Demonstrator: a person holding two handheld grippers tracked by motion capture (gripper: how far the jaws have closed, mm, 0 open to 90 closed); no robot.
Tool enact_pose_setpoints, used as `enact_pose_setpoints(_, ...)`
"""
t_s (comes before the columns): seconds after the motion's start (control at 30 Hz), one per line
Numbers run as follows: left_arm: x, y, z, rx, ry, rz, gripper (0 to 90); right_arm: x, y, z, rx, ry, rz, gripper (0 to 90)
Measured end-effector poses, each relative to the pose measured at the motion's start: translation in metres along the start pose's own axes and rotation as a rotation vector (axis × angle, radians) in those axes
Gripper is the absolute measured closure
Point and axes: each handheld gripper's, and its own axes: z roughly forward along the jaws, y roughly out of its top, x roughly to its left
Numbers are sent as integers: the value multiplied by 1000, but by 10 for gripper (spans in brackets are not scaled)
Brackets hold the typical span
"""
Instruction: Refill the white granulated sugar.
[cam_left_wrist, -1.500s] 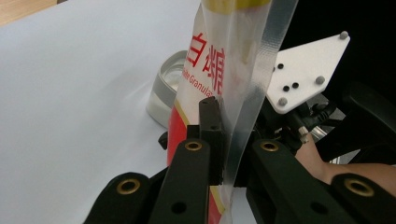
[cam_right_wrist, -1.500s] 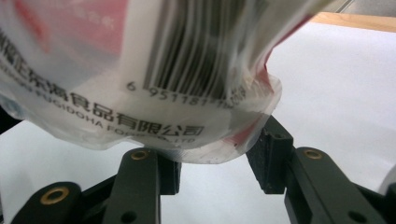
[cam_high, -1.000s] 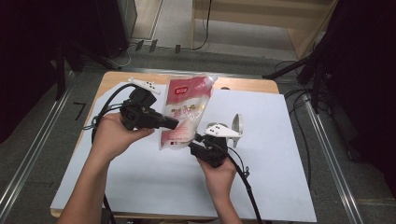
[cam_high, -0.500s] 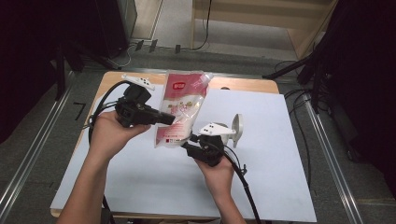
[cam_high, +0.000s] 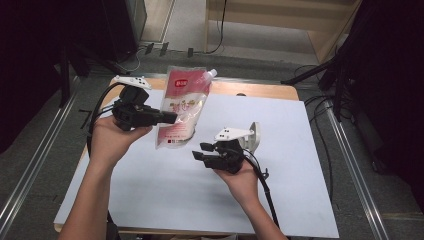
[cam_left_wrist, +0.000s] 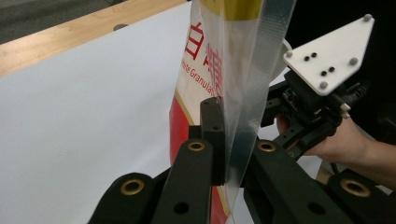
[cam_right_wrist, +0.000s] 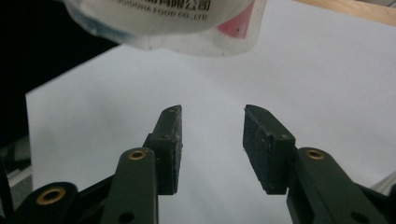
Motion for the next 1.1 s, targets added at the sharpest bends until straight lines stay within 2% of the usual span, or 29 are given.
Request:
enact_pose_setpoints(0.07,5,-2,3,2,2,-11,900,-1,-1,0,10,19,-21,582)
enact_pose_setpoints(0.23,13,-6,12,10,29,-13,900,-8,-4,-2,11,120,14,574)
enact_pose_setpoints(0.37,24,-11,20,26,22,-26,900,-9,-7,-4,27,147,-7,567)
enact_pose_setpoints(0.5,35,-17,27,17,12,-44,900,-8,-11,-11,36,171,-40,554)
enact_pose_setpoints(0.57,40,-20,31,13,20,-55,900,-8,-15,-18,11,203,-51,549)
enact_pose_setpoints(0.73,48,-24,42,1,39,-71,900,-10,-20,-31,22,187,-82,539)
enact_pose_setpoints(1.0,60,-25,62,-34,66,-59,900,-13,-34,-37,40,192,-94,516)
enact_pose_setpoints(1.1,63,-26,70,-46,93,-45,900,-13,-39,-39,36,178,-99,519)
